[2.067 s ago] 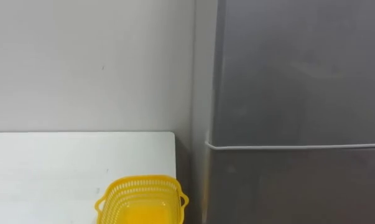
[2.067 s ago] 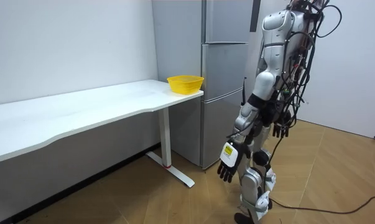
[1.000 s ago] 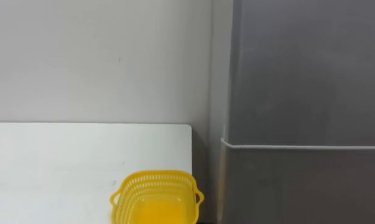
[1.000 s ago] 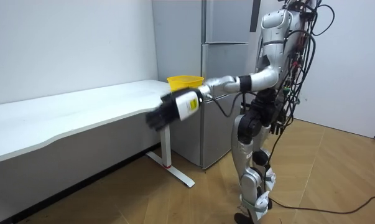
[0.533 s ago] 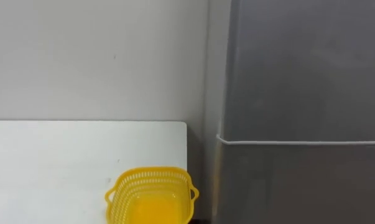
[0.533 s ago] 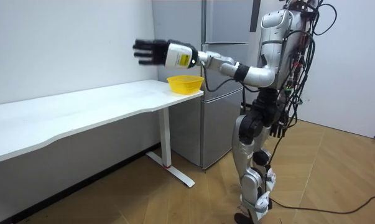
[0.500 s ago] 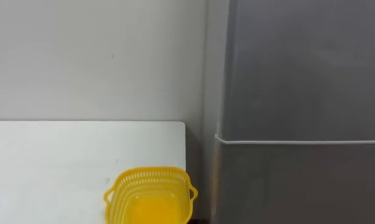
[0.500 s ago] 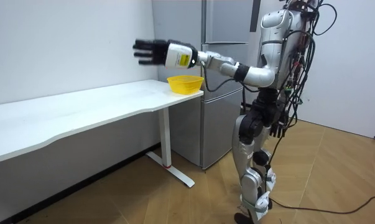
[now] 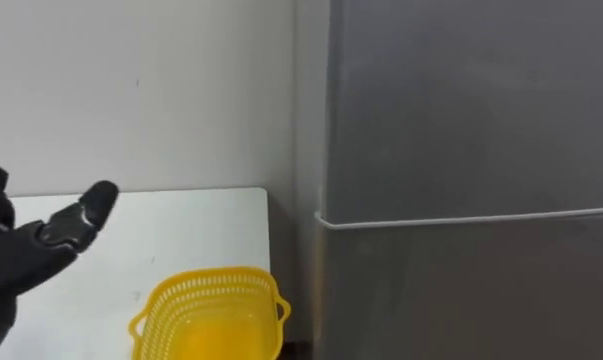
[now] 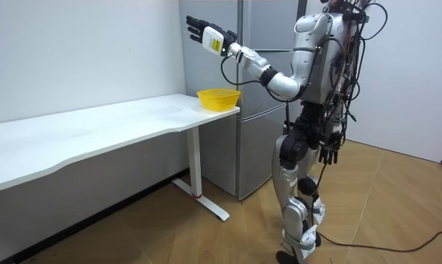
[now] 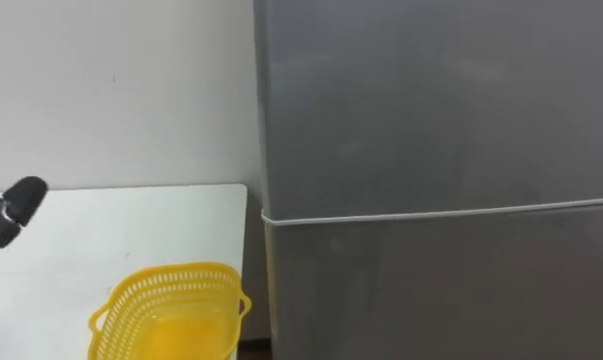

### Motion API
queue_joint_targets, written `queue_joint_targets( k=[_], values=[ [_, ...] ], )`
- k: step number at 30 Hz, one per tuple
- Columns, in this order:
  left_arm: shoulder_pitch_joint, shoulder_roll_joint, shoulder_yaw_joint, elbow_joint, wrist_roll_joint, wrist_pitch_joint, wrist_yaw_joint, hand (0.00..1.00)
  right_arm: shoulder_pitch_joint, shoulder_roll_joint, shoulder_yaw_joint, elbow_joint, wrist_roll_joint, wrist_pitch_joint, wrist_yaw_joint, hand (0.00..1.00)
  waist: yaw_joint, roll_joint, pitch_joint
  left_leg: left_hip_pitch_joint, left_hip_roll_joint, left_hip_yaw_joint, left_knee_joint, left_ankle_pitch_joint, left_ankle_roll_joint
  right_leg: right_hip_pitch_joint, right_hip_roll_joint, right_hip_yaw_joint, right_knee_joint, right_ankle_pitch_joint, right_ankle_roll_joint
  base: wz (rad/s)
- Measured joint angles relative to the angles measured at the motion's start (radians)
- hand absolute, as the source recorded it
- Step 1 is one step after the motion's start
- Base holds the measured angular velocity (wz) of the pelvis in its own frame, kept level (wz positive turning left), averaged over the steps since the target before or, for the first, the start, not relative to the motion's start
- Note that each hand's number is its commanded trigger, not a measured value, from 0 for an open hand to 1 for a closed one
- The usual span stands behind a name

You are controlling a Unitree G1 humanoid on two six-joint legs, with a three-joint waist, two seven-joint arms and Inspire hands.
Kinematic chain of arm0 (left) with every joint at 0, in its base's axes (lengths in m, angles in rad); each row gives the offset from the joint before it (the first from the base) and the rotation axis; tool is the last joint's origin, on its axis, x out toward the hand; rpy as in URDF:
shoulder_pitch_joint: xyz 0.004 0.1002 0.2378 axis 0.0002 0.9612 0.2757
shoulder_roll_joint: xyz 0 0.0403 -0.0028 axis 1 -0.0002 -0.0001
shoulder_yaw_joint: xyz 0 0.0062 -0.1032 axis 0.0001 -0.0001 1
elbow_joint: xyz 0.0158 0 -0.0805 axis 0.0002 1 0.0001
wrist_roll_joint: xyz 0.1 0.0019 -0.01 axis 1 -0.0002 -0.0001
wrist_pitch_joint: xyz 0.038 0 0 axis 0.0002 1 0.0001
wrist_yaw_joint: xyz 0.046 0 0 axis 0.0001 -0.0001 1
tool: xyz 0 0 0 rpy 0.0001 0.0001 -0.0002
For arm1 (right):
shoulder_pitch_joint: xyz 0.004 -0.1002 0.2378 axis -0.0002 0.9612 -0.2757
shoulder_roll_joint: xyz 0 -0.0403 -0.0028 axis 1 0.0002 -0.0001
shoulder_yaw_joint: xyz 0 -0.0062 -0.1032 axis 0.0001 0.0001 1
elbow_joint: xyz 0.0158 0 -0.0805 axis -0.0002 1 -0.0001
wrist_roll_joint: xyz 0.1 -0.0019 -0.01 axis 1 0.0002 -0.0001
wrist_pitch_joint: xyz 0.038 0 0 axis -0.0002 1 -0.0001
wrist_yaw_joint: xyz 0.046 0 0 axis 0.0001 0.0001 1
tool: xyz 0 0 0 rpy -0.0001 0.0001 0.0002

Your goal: Retrieve from the upper fridge

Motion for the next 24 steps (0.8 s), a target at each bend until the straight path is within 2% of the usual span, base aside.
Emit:
queue_joint_targets(
  k=[5,9,12,15,20,24],
  values=[
    [-0.046,0.0,-0.046,-0.019,-0.049,0.033,-0.133,0.0,-0.001,0.0,0.004,0.0,-0.035,0.0,0.009,0.0,-0.014,0.002,-0.002,-0.005,0.002,-0.001,-0.001,0.0,0.0,-0.008,-0.003,0.004,0.0,0.001,-0.001,-0.04],
    [-0.078,0.0,-0.064,-0.03,-0.159,0.044,-0.224,0.0,-0.004,0.0,0.019,0.002,-0.048,0.007,0.009,0.0,-0.027,0.004,-0.0033,0.007,0.003,-0.003,-0.001,0.0,0.0,-0.001,-0.001,0.005,0.0,0.001,-0.001,-0.07],
    [-0.105,0.0,-0.08,-0.044,-0.219,0.045,-0.254,0.0,-0.006,0.0,0.03,0.005,-0.048,0.023,0.01,0.0,-0.031,0.004,-0.0034,0.013,0.003,-0.006,-0.002,0.0,0.0,0.004,-0.001,0.005,-0.001,0.001,-0.001,-0.03],
    [-0.13,0.0,-0.082,-0.048,-0.232,0.045,-0.286,0.0,-0.006,0.0,0.038,0.007,-0.048,0.03,0.009,0.0,-0.029,0.004,-0.0035,0.015,0.002,-0.006,-0.002,0.0,0.0,0.005,0.002,0.008,0.0,0.001,-0.001,-0.02],
    [-0.135,-0.001,-0.084,-0.048,-0.233,0.047,-0.332,0.0,-0.004,0.0,0.039,0.013,-0.048,0.035,0.016,0.0,-0.026,0.004,-0.004,0.017,0.002,-0.002,-0.002,0.0,0.0,0.005,0.006,0.01,0.0,0.002,-0.003,0.0],
    [-0.135,-0.005,-0.096,-0.048,-0.233,0.07,-0.357,0.0,-0.003,0.0,0.039,0.02,-0.048,0.047,0.029,0.0,-0.025,0.002,-0.0063,0.017,0.003,0.002,-0.002,0.0,0.0,0.005,0.007,0.01,0.001,0.003,-0.004,0.0]
  ],
)
